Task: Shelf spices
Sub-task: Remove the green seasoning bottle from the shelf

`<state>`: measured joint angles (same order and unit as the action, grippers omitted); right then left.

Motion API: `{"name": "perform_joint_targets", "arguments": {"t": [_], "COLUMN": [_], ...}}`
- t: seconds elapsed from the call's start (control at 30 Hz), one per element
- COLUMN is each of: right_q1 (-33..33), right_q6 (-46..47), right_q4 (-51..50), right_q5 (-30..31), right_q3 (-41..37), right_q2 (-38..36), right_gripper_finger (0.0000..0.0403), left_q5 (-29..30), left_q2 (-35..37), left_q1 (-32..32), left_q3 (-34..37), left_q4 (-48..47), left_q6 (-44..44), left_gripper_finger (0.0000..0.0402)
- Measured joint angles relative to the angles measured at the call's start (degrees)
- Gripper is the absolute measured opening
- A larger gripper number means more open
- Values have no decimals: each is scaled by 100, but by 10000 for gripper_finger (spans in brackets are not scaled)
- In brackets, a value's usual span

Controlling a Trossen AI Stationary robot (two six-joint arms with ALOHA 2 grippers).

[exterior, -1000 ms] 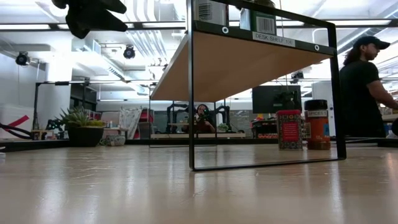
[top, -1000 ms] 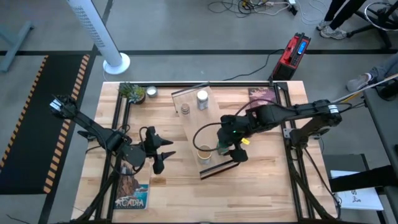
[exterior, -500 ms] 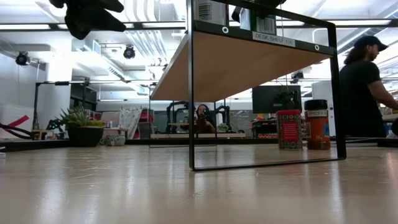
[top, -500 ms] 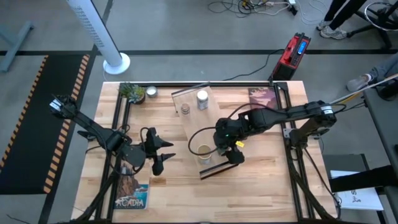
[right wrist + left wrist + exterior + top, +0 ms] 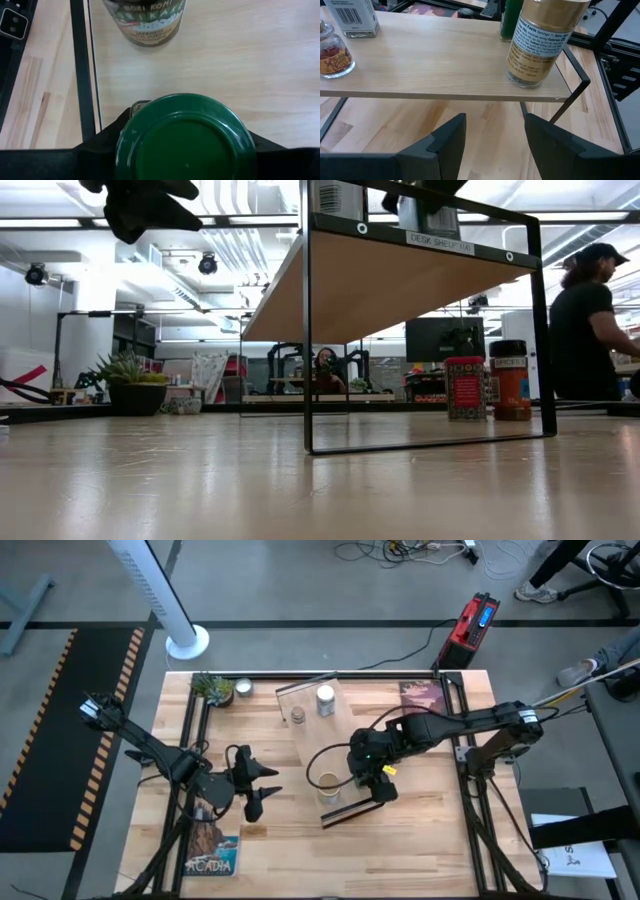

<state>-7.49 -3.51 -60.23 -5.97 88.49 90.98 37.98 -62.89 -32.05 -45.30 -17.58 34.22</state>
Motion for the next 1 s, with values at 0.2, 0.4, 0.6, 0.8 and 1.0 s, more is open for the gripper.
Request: {"name": "perform_joint_targets", "arguments": {"t": [0.2, 0.4, 0.6, 0.8, 1.0], "right_q1": [-2, 2, -6, -17, -54], "right_q6": [144, 384, 1004, 1638, 2058], "right_q4": [-448, -1094, -1575, -1699, -1596], "right_q5": [435, 899, 1010, 1156, 1264], "right_q3": [174, 173, 166, -119, -928], "right_q2": [-276, -588, -1134, -1774, -2301], "right_gripper_finger": [181, 179, 179, 179, 179], "left_q5": [-34, -125, -146, -187, -229], "left_q2": [0, 0, 0, -9, -11], "left_q1": [1, 0, 0, 0, 0], "left_q3": [0, 0, 0, 0, 0], "left_q4": [-2, -8, -43, -48, -49], "left_q6": [16, 22, 48, 111, 109], "left_gripper_finger": [192, 192, 192, 192, 192]}}
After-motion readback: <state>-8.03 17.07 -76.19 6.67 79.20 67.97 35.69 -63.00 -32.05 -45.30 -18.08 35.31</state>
